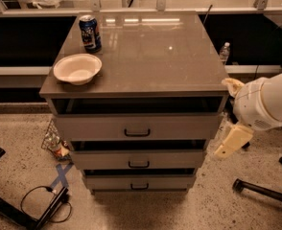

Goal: Open top drawer

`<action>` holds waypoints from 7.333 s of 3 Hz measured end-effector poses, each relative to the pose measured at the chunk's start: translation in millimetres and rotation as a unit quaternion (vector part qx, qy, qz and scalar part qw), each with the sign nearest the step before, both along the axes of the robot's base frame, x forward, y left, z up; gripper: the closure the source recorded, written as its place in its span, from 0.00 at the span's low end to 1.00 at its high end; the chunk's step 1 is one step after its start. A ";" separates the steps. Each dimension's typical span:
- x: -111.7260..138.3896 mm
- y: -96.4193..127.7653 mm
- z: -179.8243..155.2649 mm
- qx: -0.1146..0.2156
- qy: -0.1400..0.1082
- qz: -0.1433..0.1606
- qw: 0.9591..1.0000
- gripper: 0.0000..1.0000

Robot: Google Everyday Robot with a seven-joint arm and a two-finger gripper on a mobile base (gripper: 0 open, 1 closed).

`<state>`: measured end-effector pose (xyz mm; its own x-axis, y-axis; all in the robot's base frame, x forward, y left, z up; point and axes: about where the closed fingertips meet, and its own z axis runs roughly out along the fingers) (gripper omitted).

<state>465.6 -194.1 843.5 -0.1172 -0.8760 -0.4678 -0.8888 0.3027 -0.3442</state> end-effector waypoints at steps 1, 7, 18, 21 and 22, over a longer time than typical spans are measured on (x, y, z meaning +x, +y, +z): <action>-8.3 18.7 -29.4 -0.020 0.013 0.005 1.000 0.00; 90.4 29.2 -176.4 -0.061 0.072 0.018 0.995 0.00; -29.5 -2.9 -160.8 -0.073 0.151 -0.002 0.986 1.00; -62.8 -6.1 -158.7 -0.063 0.167 -0.007 0.984 0.75; -63.1 -5.4 -158.6 -0.063 0.167 -0.006 0.984 0.53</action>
Offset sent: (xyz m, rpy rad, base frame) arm -0.0144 0.0478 -0.1128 -0.0382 0.0773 0.0081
